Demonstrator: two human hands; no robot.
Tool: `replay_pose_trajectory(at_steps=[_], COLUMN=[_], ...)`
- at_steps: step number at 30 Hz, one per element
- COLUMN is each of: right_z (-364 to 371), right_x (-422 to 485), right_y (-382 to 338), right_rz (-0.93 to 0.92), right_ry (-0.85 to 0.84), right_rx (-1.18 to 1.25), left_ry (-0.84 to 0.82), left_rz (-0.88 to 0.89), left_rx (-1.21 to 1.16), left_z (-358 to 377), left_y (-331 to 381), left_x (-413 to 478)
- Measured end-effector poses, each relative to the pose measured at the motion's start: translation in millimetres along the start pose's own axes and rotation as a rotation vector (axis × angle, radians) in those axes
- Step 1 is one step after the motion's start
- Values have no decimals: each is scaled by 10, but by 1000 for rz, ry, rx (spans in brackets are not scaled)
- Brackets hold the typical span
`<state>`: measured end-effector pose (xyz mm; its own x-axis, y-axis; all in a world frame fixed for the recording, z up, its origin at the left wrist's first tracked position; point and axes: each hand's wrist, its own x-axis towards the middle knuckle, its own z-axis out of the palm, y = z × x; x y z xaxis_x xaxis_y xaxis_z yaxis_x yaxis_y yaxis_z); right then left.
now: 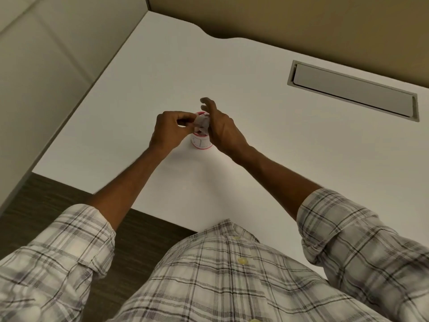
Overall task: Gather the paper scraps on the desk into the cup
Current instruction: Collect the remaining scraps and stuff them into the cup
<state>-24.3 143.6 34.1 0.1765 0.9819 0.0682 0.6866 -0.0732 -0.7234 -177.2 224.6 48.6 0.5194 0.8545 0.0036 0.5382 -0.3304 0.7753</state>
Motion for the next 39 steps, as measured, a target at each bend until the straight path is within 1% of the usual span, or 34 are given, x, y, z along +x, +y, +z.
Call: replay_pose_trajectory(at_steps=[3, 8, 10, 12, 14, 16, 19, 21, 22, 24, 26, 28, 29, 32, 39], right_z=[-14, 29, 16, -28, -98, -172, -301, -390, -434, -514, -561, -578, -589, -630, -809], right_x=[42, 23, 0, -47, -116, -220, -435, -646, -785, -1127, -1519, -1888, -2057, -2490, -2867], right_y=[-21, -20, 17, 60, 102, 140, 276, 465, 578, 825, 1072, 1279, 1362, 1562, 1741], right_rz=[32, -6, -9, -28, -60, -60, 66, 139, 168, 208, 245, 296, 325, 386, 529], right_ry=[37, 145, 136, 99, 103, 132, 254, 371, 410, 426, 391, 342, 320, 313, 506], right_rx=[-23, -169, -232, -244, -248, -158, 84, 139, 118, -22, -223, -336, -368, -433, -397], left_ry=[-8, -5, -27, -65, -85, -101, -128, -116, -109, -151, -258, -329, -336, -340, -463], left_rz=[9, 78, 82, 99, 112, 118, 124, 152, 178, 249, 327, 384, 376, 338, 327], left_rx=[21, 69, 102, 144, 179, 179, 173, 176, 170, 172, 279, 407, 445, 496, 661], left_z=[13, 40, 50, 58, 60, 55, 28, 4, 1, 19, 74, 124, 138, 183, 311], left_y=[9, 48, 68, 89, 124, 156, 179, 172, 174, 184, 180, 143, 130, 115, 186], left_x=[18, 26, 45, 57, 59, 70, 128, 168, 181, 201, 221, 245, 258, 285, 428])
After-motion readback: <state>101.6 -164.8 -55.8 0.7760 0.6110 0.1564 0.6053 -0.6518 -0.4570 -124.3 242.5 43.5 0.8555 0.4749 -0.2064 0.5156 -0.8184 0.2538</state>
